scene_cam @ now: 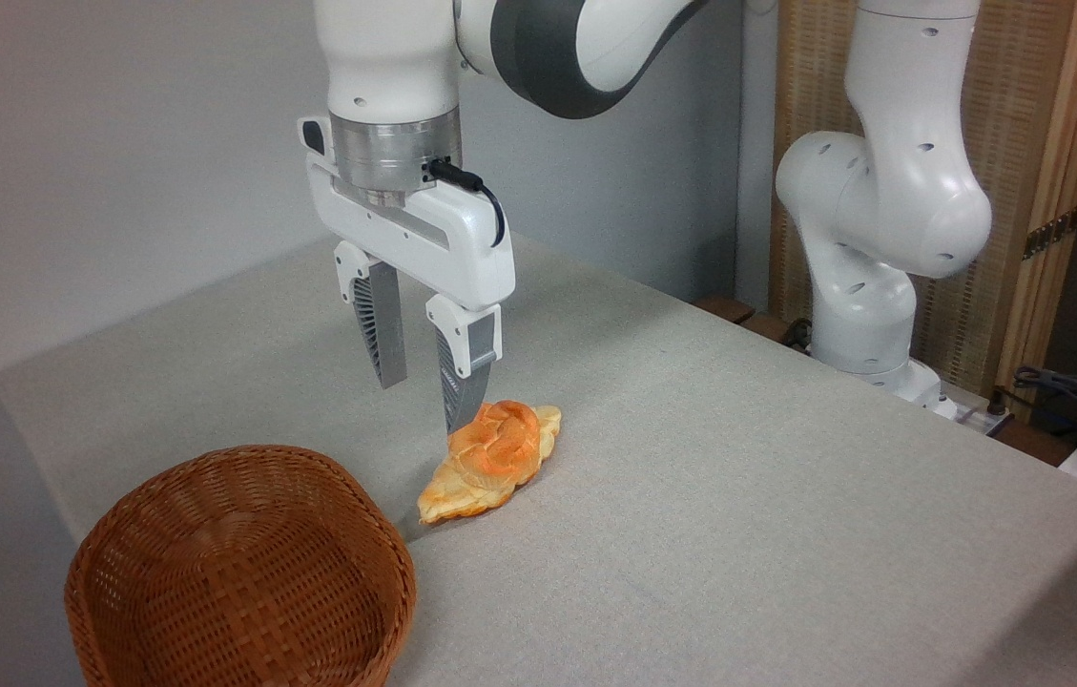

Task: Put bread into the basket
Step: 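Lower the open gripper down onto the bread piece atop the croissant, then close the gripper around the small bread piece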

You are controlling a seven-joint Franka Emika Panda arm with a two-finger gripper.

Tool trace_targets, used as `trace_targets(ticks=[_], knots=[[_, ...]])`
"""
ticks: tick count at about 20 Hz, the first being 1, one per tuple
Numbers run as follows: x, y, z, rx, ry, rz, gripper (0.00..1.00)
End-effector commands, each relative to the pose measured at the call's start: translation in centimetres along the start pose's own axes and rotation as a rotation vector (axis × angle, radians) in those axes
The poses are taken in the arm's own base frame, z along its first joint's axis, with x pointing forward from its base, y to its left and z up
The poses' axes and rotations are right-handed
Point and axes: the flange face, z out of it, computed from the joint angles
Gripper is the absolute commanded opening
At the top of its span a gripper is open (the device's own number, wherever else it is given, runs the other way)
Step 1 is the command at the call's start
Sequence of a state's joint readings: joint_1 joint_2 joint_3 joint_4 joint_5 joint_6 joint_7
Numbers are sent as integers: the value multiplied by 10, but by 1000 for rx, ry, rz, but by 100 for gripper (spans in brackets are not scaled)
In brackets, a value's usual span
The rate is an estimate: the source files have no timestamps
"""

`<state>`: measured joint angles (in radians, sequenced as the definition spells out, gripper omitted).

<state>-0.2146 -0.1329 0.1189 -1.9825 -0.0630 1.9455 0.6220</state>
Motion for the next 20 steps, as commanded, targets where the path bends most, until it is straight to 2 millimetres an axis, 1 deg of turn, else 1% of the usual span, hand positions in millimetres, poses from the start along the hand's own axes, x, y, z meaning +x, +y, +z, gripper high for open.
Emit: trace_targets(ticks=[1, 9, 12, 13, 16, 20], knots=[[1, -1, -3, 6, -11, 11, 100], [1, -1, -2, 6, -13, 14, 100], [3, 4, 1, 2, -20, 24, 100], [3, 7, 3, -3, -25, 28, 100], [-7, 13, 11, -30, -60, 39, 100], [-23, 13, 34, -61, -96, 82, 100]])
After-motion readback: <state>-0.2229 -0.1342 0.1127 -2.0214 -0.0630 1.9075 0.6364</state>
